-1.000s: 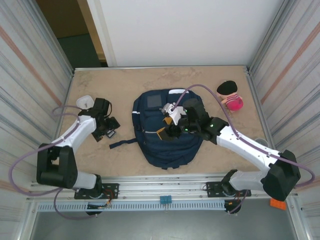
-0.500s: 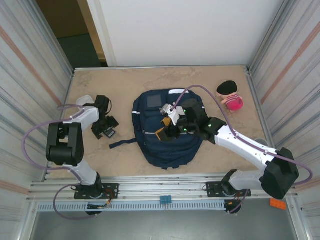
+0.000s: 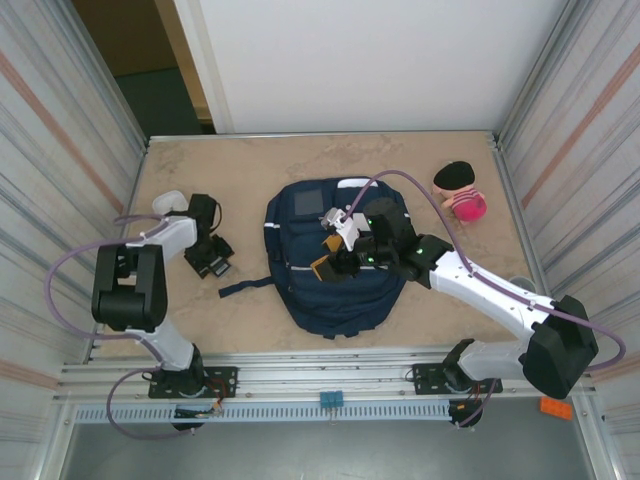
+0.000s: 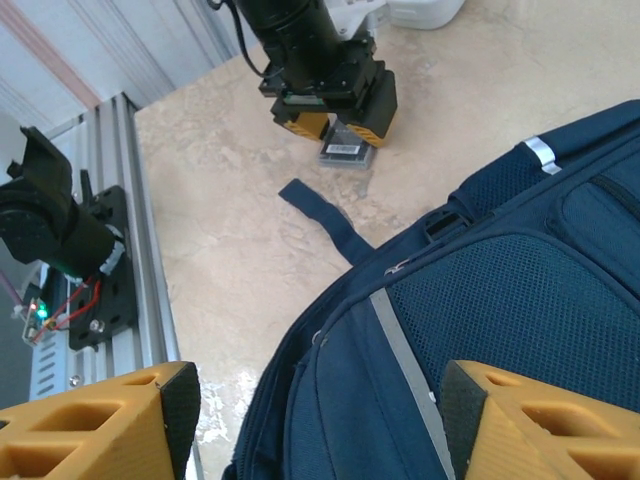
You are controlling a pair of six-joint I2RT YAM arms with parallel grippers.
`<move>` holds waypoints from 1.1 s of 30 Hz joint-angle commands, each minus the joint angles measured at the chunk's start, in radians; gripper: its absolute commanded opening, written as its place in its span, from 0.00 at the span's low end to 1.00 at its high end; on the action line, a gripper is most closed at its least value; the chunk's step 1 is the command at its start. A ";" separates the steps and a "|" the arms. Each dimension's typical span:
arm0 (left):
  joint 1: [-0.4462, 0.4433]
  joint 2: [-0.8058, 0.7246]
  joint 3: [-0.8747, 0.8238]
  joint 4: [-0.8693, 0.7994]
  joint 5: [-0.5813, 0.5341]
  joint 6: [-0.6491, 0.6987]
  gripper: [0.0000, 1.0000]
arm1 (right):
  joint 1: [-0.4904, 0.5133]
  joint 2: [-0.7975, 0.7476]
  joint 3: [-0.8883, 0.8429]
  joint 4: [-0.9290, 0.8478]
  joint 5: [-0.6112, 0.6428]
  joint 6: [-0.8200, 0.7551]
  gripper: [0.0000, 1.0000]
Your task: Pack the student bag
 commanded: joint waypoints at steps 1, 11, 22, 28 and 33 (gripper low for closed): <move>0.001 -0.112 -0.049 0.013 0.091 -0.077 0.50 | 0.008 -0.013 -0.020 0.062 0.013 0.094 0.66; -0.132 -0.587 -0.253 0.114 0.198 -0.415 0.48 | 0.084 -0.009 -0.148 0.330 0.180 0.536 0.67; -0.266 -0.820 -0.305 0.168 0.210 -0.617 0.49 | 0.244 0.215 -0.062 0.475 0.260 0.619 0.66; -0.289 -0.870 -0.335 0.189 0.216 -0.657 0.49 | 0.279 0.337 0.022 0.541 0.268 0.624 0.65; -0.297 -0.896 -0.357 0.206 0.232 -0.678 0.49 | 0.282 0.421 0.075 0.596 0.266 0.628 0.63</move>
